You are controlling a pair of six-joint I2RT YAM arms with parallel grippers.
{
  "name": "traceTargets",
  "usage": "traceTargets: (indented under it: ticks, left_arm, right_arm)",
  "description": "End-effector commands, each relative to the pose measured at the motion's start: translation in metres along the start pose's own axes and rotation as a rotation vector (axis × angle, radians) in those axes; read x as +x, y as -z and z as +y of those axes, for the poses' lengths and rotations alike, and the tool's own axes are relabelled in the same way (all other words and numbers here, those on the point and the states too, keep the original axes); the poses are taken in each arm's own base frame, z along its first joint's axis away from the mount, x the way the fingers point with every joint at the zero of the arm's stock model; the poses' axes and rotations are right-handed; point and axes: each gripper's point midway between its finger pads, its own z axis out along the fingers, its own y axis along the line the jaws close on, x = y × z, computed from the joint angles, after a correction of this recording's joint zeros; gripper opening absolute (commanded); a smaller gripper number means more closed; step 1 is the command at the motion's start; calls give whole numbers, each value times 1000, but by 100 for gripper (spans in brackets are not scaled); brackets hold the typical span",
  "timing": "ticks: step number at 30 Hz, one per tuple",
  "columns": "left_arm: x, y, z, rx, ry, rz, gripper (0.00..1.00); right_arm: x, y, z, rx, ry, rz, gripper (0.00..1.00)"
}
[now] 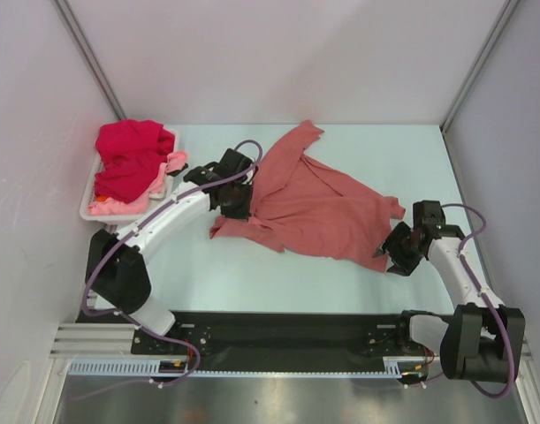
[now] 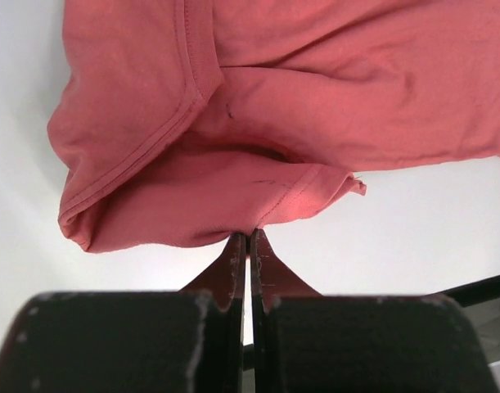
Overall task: Fold and stack the t-shirts
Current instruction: Flatten the tshirt out
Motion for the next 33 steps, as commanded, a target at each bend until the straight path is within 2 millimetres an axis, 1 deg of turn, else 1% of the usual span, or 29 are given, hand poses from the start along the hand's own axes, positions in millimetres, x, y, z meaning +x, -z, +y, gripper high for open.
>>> traceTargets:
  ticks: [1, 3, 4, 6, 9, 13, 17, 22, 27, 31, 33]
  left_arm:
    - [-11, 18, -11, 73, -41, -65, 0]
    - [-13, 20, -13, 85, -51, -72, 0]
    - [-13, 21, -13, 89, -54, -74, 1]
    - [-13, 21, -15, 104, -69, -72, 0]
    - [-10, 20, -15, 110, -80, -65, 0]
    - [-6, 18, -15, 116, -85, -57, 0]
    - [-6, 19, -16, 122, -87, -60, 0]
    - [-11, 22, -15, 116, -95, -75, 0]
    - [-12, 23, -14, 107, -97, -83, 1]
    - [-12, 23, -14, 107, -96, -83, 0]
    - [-13, 24, -14, 108, -95, -88, 0]
  right_arm:
    - [1, -8, -8, 40, -71, -4, 60]
    - [6, -14, -15, 62, -96, 6, 58]
    - [2, -17, -12, 47, -119, -11, 57]
    - [2, -24, -15, 65, -144, -16, 56]
    - [-2, -32, -9, 63, -175, -15, 55]
    - [-6, -35, -10, 86, -192, -44, 55]
    - [-8, -41, -15, 122, -216, -48, 54]
    - [-8, -46, -19, 160, -237, -38, 49]
    - [-2, -47, -22, 174, -254, -34, 46]
    - [-6, -53, -24, 189, -253, -44, 45]
    - [-7, -56, -24, 203, -248, -36, 42]
